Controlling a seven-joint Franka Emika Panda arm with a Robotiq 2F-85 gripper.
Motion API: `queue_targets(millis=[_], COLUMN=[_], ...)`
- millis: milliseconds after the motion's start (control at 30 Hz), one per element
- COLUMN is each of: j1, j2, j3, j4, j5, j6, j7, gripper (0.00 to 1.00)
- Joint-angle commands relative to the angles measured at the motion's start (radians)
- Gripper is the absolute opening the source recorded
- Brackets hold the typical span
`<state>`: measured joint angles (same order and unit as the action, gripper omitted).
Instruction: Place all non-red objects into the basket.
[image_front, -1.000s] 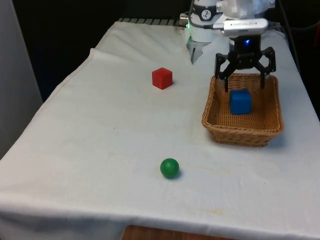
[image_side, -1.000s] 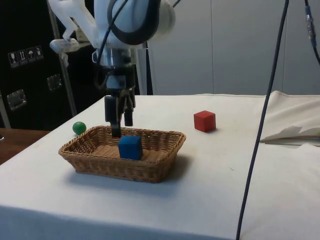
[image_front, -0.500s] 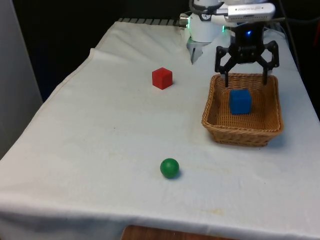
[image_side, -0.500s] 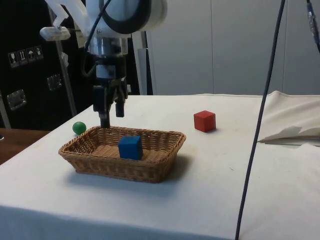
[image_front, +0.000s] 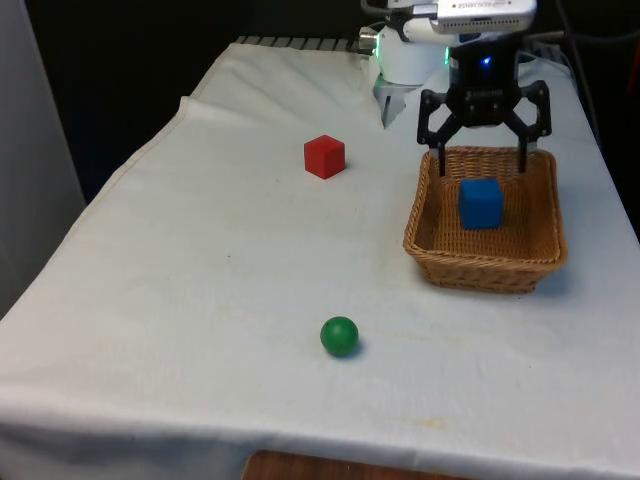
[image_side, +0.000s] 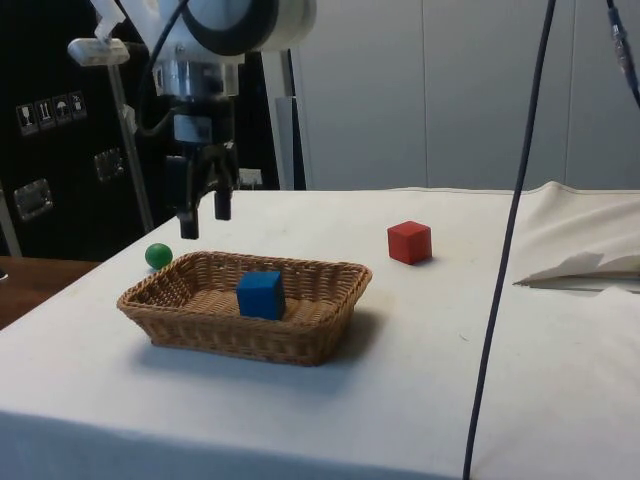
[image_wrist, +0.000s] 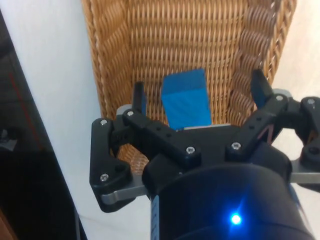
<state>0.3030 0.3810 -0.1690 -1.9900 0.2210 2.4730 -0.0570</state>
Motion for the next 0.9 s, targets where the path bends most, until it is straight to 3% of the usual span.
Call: queue_targets(millis=[0, 33, 267, 300, 367, 567, 600, 633, 867], j1=[-0.005, -0.002, -0.017, -0.012, -0.023, -0.033, -0.023, -0.035, -0.049], j2=[0.011, 0.006, 0.054, 0.047, 0.07, 0.093, 0.09, 0.095, 0.117], j3=[0.0, -0.001, -0.01, -0.013, -0.015, -0.026, -0.032, -0.028, -0.05], j4=[0.016, 0.008, 0.088, 0.077, 0.111, 0.138, 0.132, 0.141, 0.168], j5=[0.003, 0.0, 0.005, 0.0, 0.006, 0.017, 0.006, 0.02, 0.043], j6=[-0.012, -0.001, -0.032, -0.022, -0.036, -0.04, -0.031, -0.04, -0.043], j7=[-0.002, -0.001, -0.009, -0.004, -0.012, -0.023, -0.011, -0.026, -0.055], gripper=[1.0, 1.0, 1.0, 1.0, 1.0, 1.0, 1.0, 1.0, 1.0])
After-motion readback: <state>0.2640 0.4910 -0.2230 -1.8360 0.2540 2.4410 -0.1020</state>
